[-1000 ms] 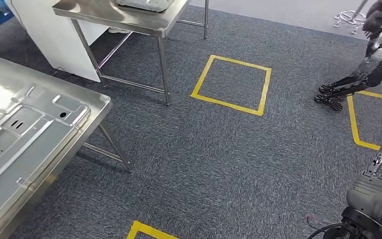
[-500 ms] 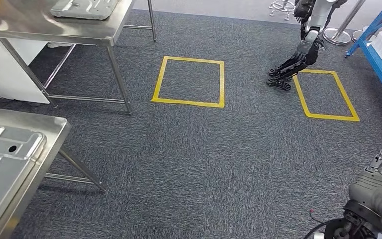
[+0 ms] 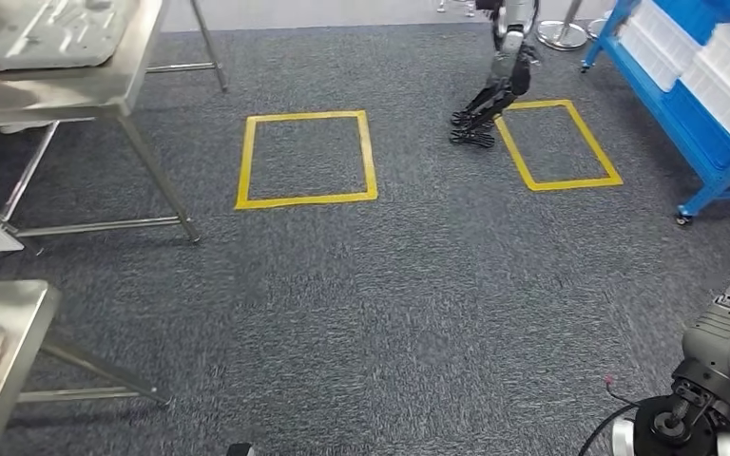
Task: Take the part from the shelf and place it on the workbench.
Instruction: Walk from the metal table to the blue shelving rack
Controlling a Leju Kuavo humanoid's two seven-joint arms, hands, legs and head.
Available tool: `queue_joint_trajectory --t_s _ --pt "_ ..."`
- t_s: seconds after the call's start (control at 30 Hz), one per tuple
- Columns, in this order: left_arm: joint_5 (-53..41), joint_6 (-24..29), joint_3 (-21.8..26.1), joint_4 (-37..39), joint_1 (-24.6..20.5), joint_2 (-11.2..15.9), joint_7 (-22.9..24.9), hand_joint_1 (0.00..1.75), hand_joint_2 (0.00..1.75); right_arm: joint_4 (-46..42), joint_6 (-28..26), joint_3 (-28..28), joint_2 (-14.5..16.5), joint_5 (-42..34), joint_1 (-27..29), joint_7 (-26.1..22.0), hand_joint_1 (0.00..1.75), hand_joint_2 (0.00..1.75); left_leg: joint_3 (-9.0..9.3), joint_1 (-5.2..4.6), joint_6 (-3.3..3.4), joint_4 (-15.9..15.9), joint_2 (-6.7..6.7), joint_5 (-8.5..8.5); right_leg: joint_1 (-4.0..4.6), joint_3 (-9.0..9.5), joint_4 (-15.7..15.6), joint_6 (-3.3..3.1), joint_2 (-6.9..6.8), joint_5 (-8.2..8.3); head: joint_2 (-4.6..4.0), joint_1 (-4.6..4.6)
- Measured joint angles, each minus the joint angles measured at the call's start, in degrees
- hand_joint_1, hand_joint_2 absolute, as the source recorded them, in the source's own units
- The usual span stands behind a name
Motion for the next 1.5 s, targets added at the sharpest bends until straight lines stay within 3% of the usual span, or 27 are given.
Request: queue_joint_trajectory --t_s 0.03,0.1,0.13,0.2,0.27,0.33,0.4,0.43,0.5,0.57,0.63,0.7,0.77,0.83,0.9,0.93,1.0,1.03,1.07,1.13,1.17,1.23,1.27,1.3,1.37,1.43,1.5 --pt "0.1 -0.1 0.0 0.0 0.2 0.0 0.0 0.0 0.0 -0.2 -0.1 0.0 -0.1 0.0 0.0 -0.2 0.0 0.0 -1.81 0.03 -0.01 3.5 -2.03 -1.51 0.01 0.2 -0.1 -0.2 0.45 -0.05 0.0 -0.4" --pt "0.6 -0.2 0.0 0.0 0.5 0.2 -0.3 0.0 0.0 -0.3 -0.3 0.2 -0.1 0.0 0.1 -0.5 0.0 0.0 -6.12 0.01 -0.02 10.3 -2.51 -3.48 0.05 0.34 -0.1 -0.44 1.69 -0.27 0.0 -1.03" --pt "1.0 -0.3 0.1 0.0 0.5 0.3 -0.6 0.0 0.0 -0.3 -0.3 0.4 -0.1 0.1 0.2 -0.6 0.0 0.0 -7.39 0.02 -0.07 11.7 -2.37 -2.98 0.03 0.46 0.0 -0.45 2.43 -0.44 0.0 -1.24" --pt "2.1 -0.6 0.3 0.0 0.6 0.6 -1.2 0.0 0.0 -0.2 -0.5 1.0 -0.1 0.6 0.2 -0.8 0.0 0.0 -7.02 0.15 -0.18 8.3 -2.72 1.3 -0.14 0.85 0.3 -0.2 4.07 -0.91 0.0 -1.48" --pt "3.1 -1.2 0.7 0.0 0.9 0.9 -1.3 0.0 0.0 -0.2 -1.1 1.9 -0.1 1.8 0.0 -1.2 0.0 0.0 -4.84 0.57 -0.23 2.0 -5.75 5.37 -0.33 0.93 1.1 0.37 5.61 -1.59 0.0 -1.75" --pt "4.0 -1.9 1.1 0.1 1.3 1.3 -0.8 0.0 0.0 -0.2 -2.2 3.2 -0.1 3.3 -0.3 -1.9 0.0 0.0 -3.58 0.76 0.03 -1.3 -7.96 5.87 -0.61 0.37 1.7 1.11 7.14 -1.92 0.0 -1.79" --pt "4.5 -2.2 1.4 0.2 1.7 1.6 0.2 0.0 0.0 -0.2 -3.2 4.6 -0.1 4.6 -0.4 -2.6 0.0 0.0 -3.2 0.6 0.67 -2.0 -6.74 5.38 -0.98 -0.2 1.7 1.85 8.71 -1.73 0.0 -1.73" --pt "4.6 -2.3 1.5 0.2 1.9 1.8 0.5 0.0 0.0 -0.2 -3.7 5.1 -0.1 5.1 -0.2 -2.9 0.0 0.0 -2.99 0.59 0.99 -2.3 -5.83 5.44 -1.0 -0.43 1.9 2.16 8.37 -1.8 0.0 -1.61" --pt "4.7 -2.4 1.7 0.3 2.2 2.0 0.7 0.0 0.0 -0.2 -4.6 6.0 -0.1 5.8 -0.1 -3.2 0.0 0.0 -2.42 0.61 1.6 -2.8 -3.68 5.44 -0.8 -2.13 5.0 2.66 5.31 -3.41 0.0 -0.92" --pt "4.8 -2.4 1.8 0.3 2.4 2.2 0.1 0.0 0.0 -0.2 -5.8 6.8 -0.1 6.0 0.0 -3.1 0.0 0.0 -1.99 0.31 1.97 -3.0 -1.34 5.11 -0.71 -5.8 11.9 3.01 2.17 -6.44 0.0 -0.12" --pt "5.0 -2.6 1.8 0.4 2.5 2.5 -0.7 0.0 0.0 0.1 -7.1 7.3 -0.1 6.1 0.6 -2.8 0.0 0.0 -1.7 0.02 2.02 -3.0 0.87 4.66 -0.76 -8.85 17.0 3.12 1.52 -7.62 0.0 0.19" --pt "5.0 -2.7 1.8 0.4 2.4 2.7 -1.2 0.0 0.0 0.4 -8.3 7.6 -0.1 6.0 1.3 -2.4 0.0 0.0 -1.18 -0.16 1.9 -3.0 2.59 4.14 -0.64 -7.94 14.7 2.71 1.15 -4.87 0.0 0.43" --pt "5.0 -2.7 1.8 0.4 2.2 2.8 -1.3 0.0 0.0 0.7 -9.1 7.8 -0.2 5.8 1.9 -2.1 0.0 0.0 -0.54 -0.3 1.63 -3.0 3.72 3.58 -0.03 -4.03 7.3 1.82 -0.58 -1.28 0.0 0.53" --pt "5.0 -2.7 1.8 0.4 2.1 2.7 -1.1 0.0 0.0 1.1 -9.6 7.7 -0.2 5.5 2.2 -1.8 0.0 0.0 -0.22 -0.41 1.21 -3.1 4.51 3.16 0.72 -1.63 2.7 1.0 -2.19 -0.51 0.0 0.58" --pt "5.0 -2.7 1.8 0.4 2.1 2.7 -0.9 0.0 0.0 1.5 -9.9 7.6 -0.2 5.3 2.6 -1.4 0.0 0.0 0.16 -0.38 0.68 -3.4 5.3 2.95 1.08 -1.3 1.9 0.47 -1.81 -0.98 0.0 0.61" --pt "4.9 -2.7 1.8 0.4 2.0 2.7 -0.8 0.0 0.0 1.6 -10.0 7.6 -0.2 5.2 2.9 -1.4 0.0 0.0 0.44 -0.28 0.39 -3.4 4.59 2.73 1.0 -1.02 1.5 0.23 -1.37 -0.88 0.0 0.63" --pt "4.9 -2.7 1.8 0.3 1.9 2.7 -0.7 0.0 0.0 1.9 -10.2 7.5 -0.2 5.1 3.0 -1.2 0.0 0.0 -0.2 -0.13 -0.06 -1.2 0.86 1.3 0.64 -0.23 0.5 -0.26 -0.48 -0.59 0.0 0.48" --pt "4.9 -2.7 1.8 0.3 2.0 2.7 -0.7 0.0 0.0 2.0 -10.3 7.5 -0.1 5.1 2.9 -1.2 0.0 0.0 -1.66 -0.04 -0.18 1.7 -1.3 -0.07 0.47 0.07 0.2 -0.47 -0.05 -0.51 0.0 0.16" --pt "4.9 -2.7 1.8 0.3 2.1 2.7 -0.6 0.0 0.0 2.2 -10.4 7.6 -0.1 5.1 2.7 -1.0 0.0 0.0 -3.8 -0.02 -0.27 5.5 -2.4 -1.61 0.45 0.21 0.1 -0.65 0.52 -0.56 0.0 -0.24" --pt "4.9 -2.7 1.8 0.3 2.4 2.8 -0.4 0.0 0.0 2.6 -10.8 7.6 -0.1 5.1 2.6 -0.6 0.0 0.0 -7.85 0.01 -0.49 11.6 -2.41 -3.06 0.47 0.38 0.1 -0.84 2.0 -0.76 0.0 -0.9" --pt "4.9 -2.7 1.8 0.3 2.4 2.9 -0.2 0.0 0.0 2.8 -11.0 7.6 0.0 5.1 2.7 -0.4 0.0 0.0 -8.75 0.03 -0.58 12.0 -2.29 -2.16 0.43 0.51 0.2 -0.82 2.83 -0.9 0.0 -1.11" --pt "4.9 -2.8 1.8 0.4 2.5 2.9 -0.1 0.0 0.0 3.2 -11.3 7.7 0.0 5.2 2.7 -0.2 0.0 0.0 -7.45 0.2 -0.71 6.8 -3.25 2.73 0.17 0.81 0.7 -0.48 4.52 -1.39 0.0 -1.45" --pt "4.9 -2.8 1.8 0.3 2.5 2.9 -0.1 0.0 0.0 3.3 -11.5 7.7 0.0 5.2 2.7 -0.1 0.0 0.0 -6.23 0.36 -0.73 3.4 -4.83 4.71 0.08 0.85 1.1 -0.19 5.28 -1.73 0.0 -1.62" --pt "4.9 -2.9 1.8 0.3 2.5 3.0 0.0 0.0 0.0 3.5 -11.6 7.7 0.0 5.3 2.6 0.0 0.0 0.0 -5.03 0.52 -0.62 0.5 -6.2 5.87 -0.03 0.75 1.5 0.14 6.05 -2.09 0.0 -1.74" --pt "4.9 -3.0 1.8 0.3 2.5 3.0 0.0 0.0 0.0 3.8 -11.8 7.7 0.0 5.3 2.6 0.2 0.0 0.0 -3.98 0.51 -0.12 -1.6 -7.39 5.64 -0.3 0.36 1.9 0.88 7.48 -2.33 0.0 -1.8" --pt "5.0 -3.1 1.8 0.4 2.4 3.0 0.1 0.0 0.0 4.0 -11.8 7.6 -0.1 5.4 2.7 0.3 0.0 0.0 -3.52 0.41 0.61 -2.1 -5.85 5.6 -0.55 0.03 1.9 1.58 8.37 -2.25 0.0 -1.7" --pt "5.0 -3.1 1.8 0.4 2.4 3.0 0.0 0.0 0.0 4.2 -11.9 7.6 -0.2 5.4 2.7 0.3 0.0 0.0 -2.97 0.48 1.25 -2.7 -4.05 5.63 -0.42 -0.99 3.8 2.17 6.01 -3.4 0.0 -1.17"
